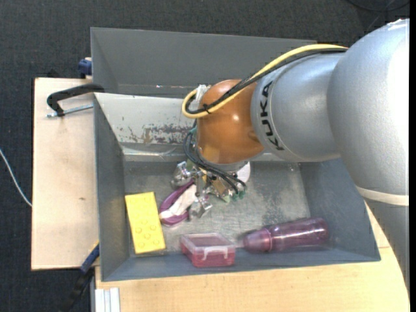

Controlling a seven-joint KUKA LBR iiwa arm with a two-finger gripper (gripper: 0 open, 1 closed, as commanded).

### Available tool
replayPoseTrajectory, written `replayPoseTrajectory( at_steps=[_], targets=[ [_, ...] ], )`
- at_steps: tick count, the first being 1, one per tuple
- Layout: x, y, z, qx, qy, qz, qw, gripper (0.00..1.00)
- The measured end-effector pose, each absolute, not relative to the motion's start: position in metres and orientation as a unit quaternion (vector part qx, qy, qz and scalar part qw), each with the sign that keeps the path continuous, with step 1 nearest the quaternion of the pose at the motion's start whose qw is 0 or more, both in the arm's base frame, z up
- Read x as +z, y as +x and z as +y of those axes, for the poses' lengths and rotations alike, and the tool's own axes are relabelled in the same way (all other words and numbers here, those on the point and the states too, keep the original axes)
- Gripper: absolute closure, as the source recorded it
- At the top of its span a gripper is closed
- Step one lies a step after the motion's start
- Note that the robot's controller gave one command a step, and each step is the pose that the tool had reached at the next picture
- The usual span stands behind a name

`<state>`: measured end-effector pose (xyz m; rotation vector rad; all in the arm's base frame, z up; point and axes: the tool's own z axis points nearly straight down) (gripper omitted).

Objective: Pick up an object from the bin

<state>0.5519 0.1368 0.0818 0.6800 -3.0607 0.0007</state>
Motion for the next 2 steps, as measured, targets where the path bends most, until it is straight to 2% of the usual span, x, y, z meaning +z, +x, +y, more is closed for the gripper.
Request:
replayPoseTrajectory(
  at_steps=[2],
  targets=[
    [0.0817, 0.5520, 0.1369, 0.000, 0.217, -0.976, 0.003, 1.00]
  ],
)
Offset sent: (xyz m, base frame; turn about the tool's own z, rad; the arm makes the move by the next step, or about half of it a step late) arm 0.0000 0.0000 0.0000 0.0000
